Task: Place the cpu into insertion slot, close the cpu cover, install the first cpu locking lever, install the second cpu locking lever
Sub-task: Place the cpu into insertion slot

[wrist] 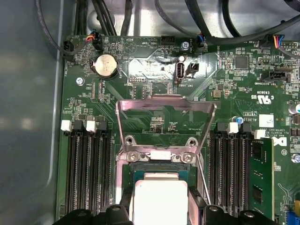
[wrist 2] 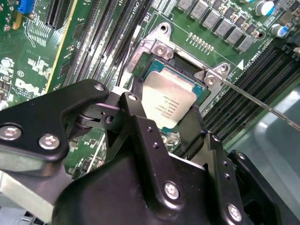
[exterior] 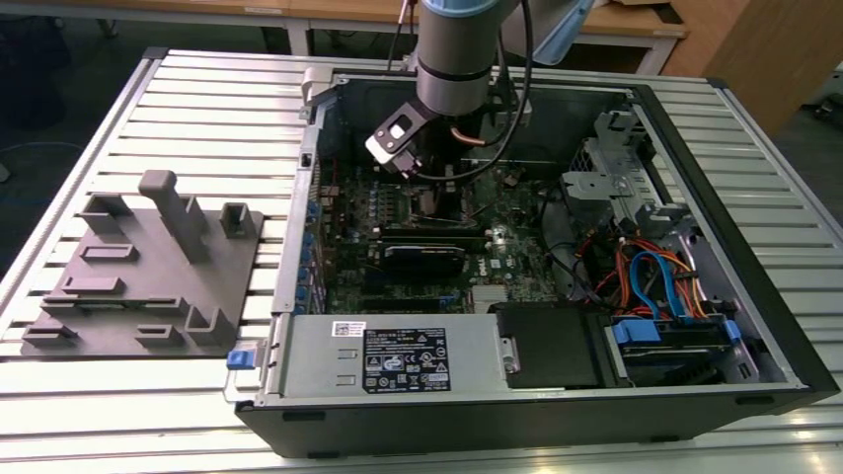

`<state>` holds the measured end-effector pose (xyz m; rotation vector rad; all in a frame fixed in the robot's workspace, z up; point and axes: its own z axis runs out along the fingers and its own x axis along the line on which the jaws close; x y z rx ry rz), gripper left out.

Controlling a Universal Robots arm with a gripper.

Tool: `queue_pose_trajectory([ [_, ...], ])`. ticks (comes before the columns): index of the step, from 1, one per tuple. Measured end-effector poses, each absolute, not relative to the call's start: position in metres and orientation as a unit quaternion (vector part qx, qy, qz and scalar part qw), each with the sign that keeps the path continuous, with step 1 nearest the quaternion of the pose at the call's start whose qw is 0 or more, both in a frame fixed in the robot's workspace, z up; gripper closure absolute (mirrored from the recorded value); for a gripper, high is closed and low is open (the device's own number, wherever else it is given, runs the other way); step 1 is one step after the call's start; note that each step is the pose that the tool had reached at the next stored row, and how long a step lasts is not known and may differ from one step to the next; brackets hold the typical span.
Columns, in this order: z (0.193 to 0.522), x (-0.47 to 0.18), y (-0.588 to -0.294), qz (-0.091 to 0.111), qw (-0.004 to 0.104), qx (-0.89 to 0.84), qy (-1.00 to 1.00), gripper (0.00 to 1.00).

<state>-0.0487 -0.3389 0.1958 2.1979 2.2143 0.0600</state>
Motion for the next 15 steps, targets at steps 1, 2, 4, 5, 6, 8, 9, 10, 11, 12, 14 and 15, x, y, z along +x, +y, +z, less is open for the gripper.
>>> queue_pose_trajectory([
  [1,0.1954,-0.0486,-0.3389,0.019,0.011,0.704,0.71,0.46],
  [2,0.1951,-0.0486,-0.3389,0.019,0.011,0.704,0.71,0.46],
  [4,0.1948,-0.0484,-0.3389,0.019,0.011,0.704,0.71,0.46],
  [5,0.1946,-0.0483,-0.3389,0.019,0.011,0.704,0.71,0.46],
  [6,0.1945,-0.0483,-0.3389,0.019,0.011,0.704,0.71,0.46],
  [8,0.194,-0.0481,-0.3389,0.019,0.011,0.704,0.71,0.46],
  [9,0.1938,-0.048,-0.3389,0.019,0.011,0.704,0.71,0.46],
  [10,0.1936,-0.0479,-0.3389,0.019,0.011,0.704,0.71,0.46],
  [11,0.1934,-0.0478,-0.3389,0.019,0.011,0.704,0.71,0.46],
  [12,0.1932,-0.0477,-0.3388,0.019,0.011,0.704,0.71,0.46],
  [14,0.1927,-0.0473,-0.3385,0.019,0.011,0.704,0.71,0.46],
  [15,0.1926,-0.0471,-0.3384,0.019,0.01,0.704,0.71,0.46],
])
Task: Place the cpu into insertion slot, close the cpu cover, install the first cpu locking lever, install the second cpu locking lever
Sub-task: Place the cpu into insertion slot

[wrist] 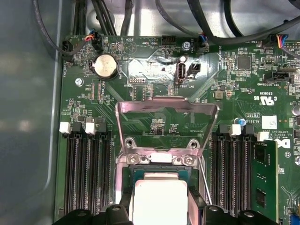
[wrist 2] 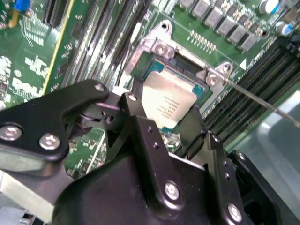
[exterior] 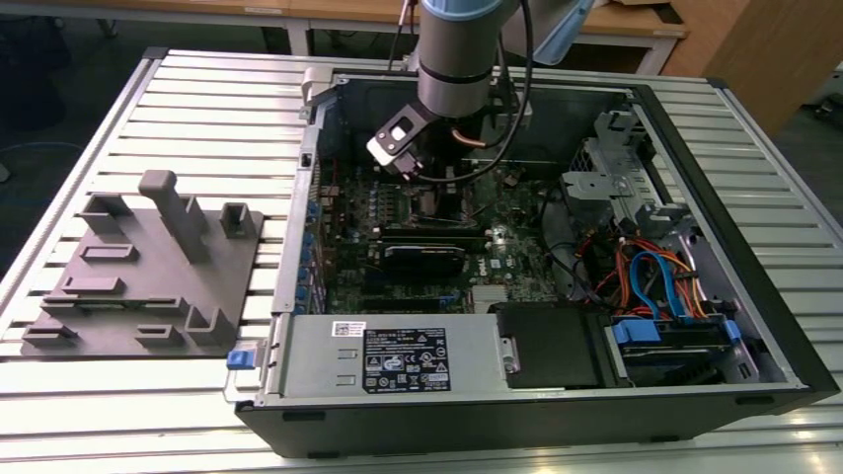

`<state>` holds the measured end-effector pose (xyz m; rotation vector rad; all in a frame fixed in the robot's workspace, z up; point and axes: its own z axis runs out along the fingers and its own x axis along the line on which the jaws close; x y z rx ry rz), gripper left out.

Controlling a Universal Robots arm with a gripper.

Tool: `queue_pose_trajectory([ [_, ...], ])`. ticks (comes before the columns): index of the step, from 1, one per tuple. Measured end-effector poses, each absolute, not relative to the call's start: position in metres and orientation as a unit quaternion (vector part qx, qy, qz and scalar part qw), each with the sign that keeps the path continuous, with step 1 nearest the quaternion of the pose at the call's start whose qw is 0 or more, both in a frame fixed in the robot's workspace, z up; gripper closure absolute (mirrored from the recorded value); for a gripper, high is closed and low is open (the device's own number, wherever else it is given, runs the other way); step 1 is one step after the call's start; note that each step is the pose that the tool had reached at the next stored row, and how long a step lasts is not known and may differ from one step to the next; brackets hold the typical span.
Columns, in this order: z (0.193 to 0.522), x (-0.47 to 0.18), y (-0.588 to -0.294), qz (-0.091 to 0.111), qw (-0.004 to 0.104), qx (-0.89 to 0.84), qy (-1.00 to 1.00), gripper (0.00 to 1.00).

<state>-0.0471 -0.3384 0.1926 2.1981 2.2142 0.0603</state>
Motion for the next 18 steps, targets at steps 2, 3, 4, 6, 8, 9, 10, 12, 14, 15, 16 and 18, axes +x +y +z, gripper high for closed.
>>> queue_pose_trajectory([
  [2,0.1925,-0.0468,-0.3383,0.019,0.011,0.704,0.709,0.46],
  [3,0.1923,-0.0467,-0.3382,0.019,0.011,0.705,0.709,0.46],
  [4,0.1921,-0.0466,-0.3381,0.019,0.011,0.704,0.709,0.46],
  [6,0.1916,-0.0463,-0.338,0.019,0.011,0.704,0.709,0.46],
  [8,0.1914,-0.0463,-0.3379,0.019,0.011,0.704,0.709,0.46],
  [9,0.1914,-0.0462,-0.3379,0.019,0.011,0.704,0.709,0.46],
  [10,0.1913,-0.0462,-0.3379,0.019,0.011,0.704,0.709,0.46],
  [12,0.1913,-0.0463,-0.3379,0.019,0.011,0.704,0.709,0.46],
  [14,0.1912,-0.0461,-0.3378,0.019,0.011,0.704,0.709,0.46],
  [15,0.191,-0.0461,-0.3377,0.019,0.011,0.704,0.709,0.45],
  [16,0.1911,-0.0461,-0.3378,0.019,0.011,0.704,0.709,0.45],
  [18,0.1912,-0.0462,-0.3378,0.018,0.011,0.704,0.709,0.38],
])
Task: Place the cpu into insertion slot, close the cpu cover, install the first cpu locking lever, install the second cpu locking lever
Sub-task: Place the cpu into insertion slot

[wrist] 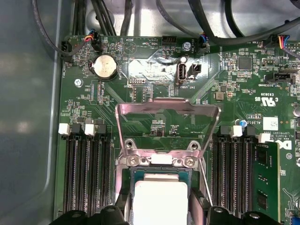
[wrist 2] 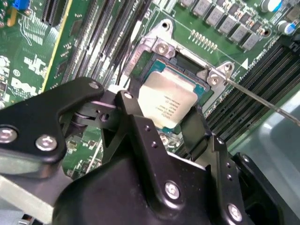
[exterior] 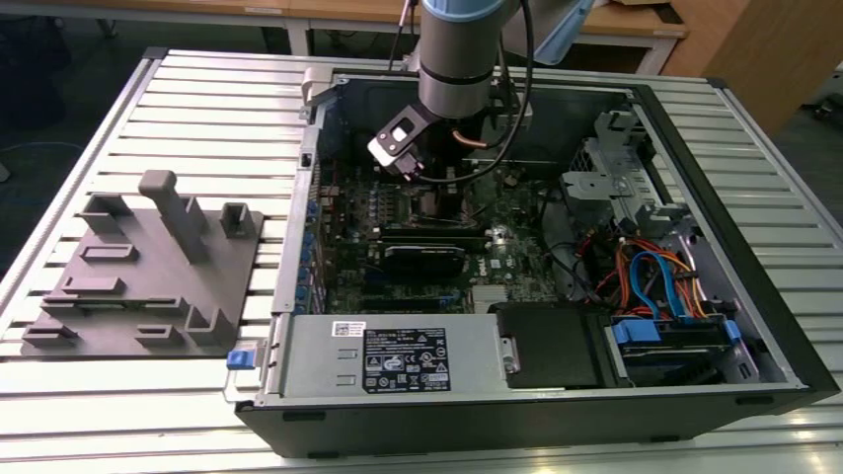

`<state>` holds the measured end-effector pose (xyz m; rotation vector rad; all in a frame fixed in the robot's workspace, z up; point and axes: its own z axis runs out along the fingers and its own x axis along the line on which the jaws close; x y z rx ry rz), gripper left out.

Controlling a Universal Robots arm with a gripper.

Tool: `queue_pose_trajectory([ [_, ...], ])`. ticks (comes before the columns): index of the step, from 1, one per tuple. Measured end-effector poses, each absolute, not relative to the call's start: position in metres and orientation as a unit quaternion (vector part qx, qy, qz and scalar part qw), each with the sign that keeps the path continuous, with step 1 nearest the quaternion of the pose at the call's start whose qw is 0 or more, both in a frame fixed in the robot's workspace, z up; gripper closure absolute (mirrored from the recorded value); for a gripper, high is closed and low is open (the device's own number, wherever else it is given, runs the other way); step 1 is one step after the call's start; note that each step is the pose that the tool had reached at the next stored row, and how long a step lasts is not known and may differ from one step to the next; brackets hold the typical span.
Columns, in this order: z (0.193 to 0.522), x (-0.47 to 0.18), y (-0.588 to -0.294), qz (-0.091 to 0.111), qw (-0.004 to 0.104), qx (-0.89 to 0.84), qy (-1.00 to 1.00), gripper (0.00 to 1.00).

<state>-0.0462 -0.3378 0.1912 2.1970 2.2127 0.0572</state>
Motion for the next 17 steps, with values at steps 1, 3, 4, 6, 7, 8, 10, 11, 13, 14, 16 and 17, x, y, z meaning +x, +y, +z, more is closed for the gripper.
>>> queue_pose_trajectory([
  [1,0.191,-0.046,-0.338,0.018,0.012,0.704,0.709,0.38],
  [3,0.191,-0.046,-0.338,0.018,0.012,0.704,0.709,0.38],
  [4,0.191,-0.046,-0.338,0.018,0.012,0.704,0.709,0.38],
  [6,0.192,-0.046,-0.338,0.018,0.012,0.704,0.709,0.38],
  [7,0.193,-0.046,-0.338,0.018,0.012,0.704,0.709,0.38],
  [8,0.194,-0.046,-0.338,0.018,0.012,0.704,0.709,0.38],
  [10,0.196,-0.046,-0.338,0.018,0.012,0.704,0.709,0.38],
  [11,0.198,-0.046,-0.338,0.018,0.012,0.704,0.709,0.38],
  [13,0.201,-0.046,-0.338,0.018,0.012,0.704,0.709,0.38],
  [14,0.202,-0.046,-0.338,0.018,0.012,0.704,0.709,0.38],
  [16,0.204,-0.046,-0.338,0.018,0.011,0.704,0.709,0.4],
  [17,0.204,-0.046,-0.338,0.018,0.011,0.704,0.709,0.46],
])
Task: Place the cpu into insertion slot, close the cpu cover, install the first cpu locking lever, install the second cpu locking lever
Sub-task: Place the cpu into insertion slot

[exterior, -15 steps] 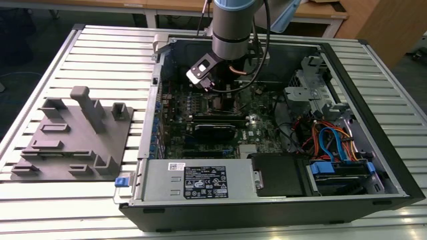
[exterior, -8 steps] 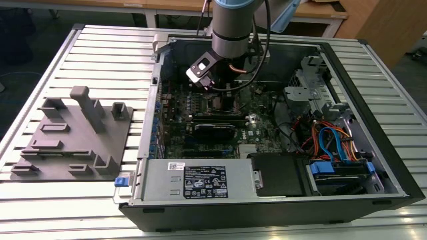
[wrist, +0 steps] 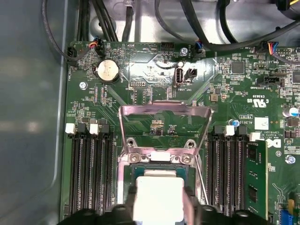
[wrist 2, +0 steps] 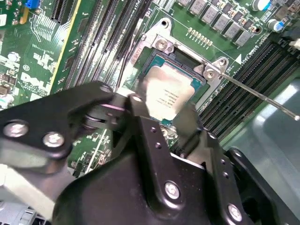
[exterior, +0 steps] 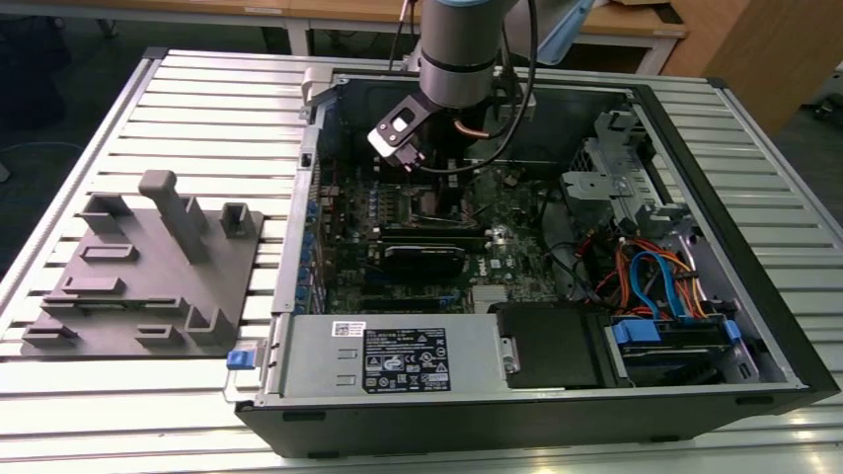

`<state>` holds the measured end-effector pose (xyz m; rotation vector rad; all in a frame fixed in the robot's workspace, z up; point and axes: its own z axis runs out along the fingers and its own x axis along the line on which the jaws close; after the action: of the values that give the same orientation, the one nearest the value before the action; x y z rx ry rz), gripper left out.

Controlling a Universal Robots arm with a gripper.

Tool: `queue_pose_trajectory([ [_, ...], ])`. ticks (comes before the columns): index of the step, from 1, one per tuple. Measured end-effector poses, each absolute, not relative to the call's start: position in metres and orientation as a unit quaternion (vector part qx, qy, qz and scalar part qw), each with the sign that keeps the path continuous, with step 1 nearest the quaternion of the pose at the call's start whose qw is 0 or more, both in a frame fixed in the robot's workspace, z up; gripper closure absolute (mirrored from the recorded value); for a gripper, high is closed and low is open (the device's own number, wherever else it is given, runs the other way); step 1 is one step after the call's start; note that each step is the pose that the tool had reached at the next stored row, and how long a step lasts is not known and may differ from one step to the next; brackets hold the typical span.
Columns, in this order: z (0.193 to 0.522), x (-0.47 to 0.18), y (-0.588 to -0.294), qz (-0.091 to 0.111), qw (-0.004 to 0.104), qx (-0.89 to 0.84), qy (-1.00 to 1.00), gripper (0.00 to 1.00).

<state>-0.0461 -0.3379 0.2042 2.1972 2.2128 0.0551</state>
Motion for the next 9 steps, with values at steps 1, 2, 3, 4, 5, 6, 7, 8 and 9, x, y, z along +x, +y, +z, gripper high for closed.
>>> queue_pose_trajectory([
  [1,0.2041,-0.0461,-0.3378,0.018,0.011,0.704,0.709,0.53],
  [2,0.2041,-0.0461,-0.3378,0.018,0.011,0.704,0.709,0.53],
  [3,0.2041,-0.0461,-0.3378,0.018,0.011,0.704,0.709,0.58],
  [4,0.2042,-0.0461,-0.3378,0.018,0.011,0.704,0.709,0.64],
  [5,0.2042,-0.0461,-0.3378,0.018,0.011,0.704,0.709,0.7],
  [6,0.2042,-0.0461,-0.3378,0.018,0.011,0.704,0.709,0.7],
  [7,0.2042,-0.0461,-0.3378,0.018,0.011,0.704,0.709,0.76],
  [8,0.2042,-0.0461,-0.3378,0.018,0.011,0.704,0.709,0.76],
  [9,0.2042,-0.0461,-0.3378,0.018,0.011,0.704,0.709,0.82],
])
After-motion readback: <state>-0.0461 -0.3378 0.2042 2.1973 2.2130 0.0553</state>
